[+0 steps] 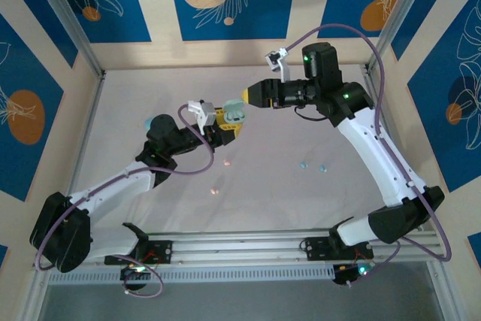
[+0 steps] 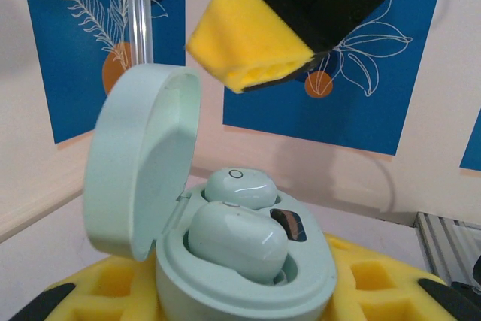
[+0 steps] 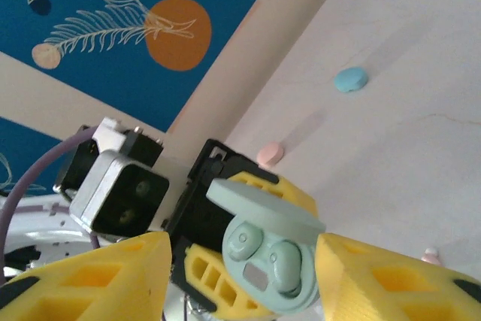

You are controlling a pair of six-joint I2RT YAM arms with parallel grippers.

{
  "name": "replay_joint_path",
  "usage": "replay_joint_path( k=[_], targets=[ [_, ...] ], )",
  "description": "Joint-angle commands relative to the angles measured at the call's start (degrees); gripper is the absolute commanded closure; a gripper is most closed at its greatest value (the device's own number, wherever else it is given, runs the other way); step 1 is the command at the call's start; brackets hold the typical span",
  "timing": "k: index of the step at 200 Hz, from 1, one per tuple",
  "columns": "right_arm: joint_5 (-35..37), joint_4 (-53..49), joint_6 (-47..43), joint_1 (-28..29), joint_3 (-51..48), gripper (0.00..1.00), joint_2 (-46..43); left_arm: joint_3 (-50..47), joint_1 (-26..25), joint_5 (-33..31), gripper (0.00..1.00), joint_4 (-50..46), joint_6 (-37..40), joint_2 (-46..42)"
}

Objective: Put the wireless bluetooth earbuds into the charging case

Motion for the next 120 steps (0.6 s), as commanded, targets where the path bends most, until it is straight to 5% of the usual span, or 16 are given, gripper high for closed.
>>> replay_joint_path(
  k=[1,59,120],
  targets=[
    [3.6,-1.6,3.3,-0.3,3.4,0.45,3.9,0.9,-0.5,2.0,0.63,1.3,1.5,-1.5],
    [-6.9,-10.3,-1.6,0.3,11.3,0.45,12.1,0.9,-0.5,0.4,0.63,1.6,0.9,-2.1],
    [-17.5,-6.2,-3.0,-1.5,0.2,0.45,5.9,1.0,-0.6,0.2,0.63,3.8,-0.1,-1.7]
  ],
)
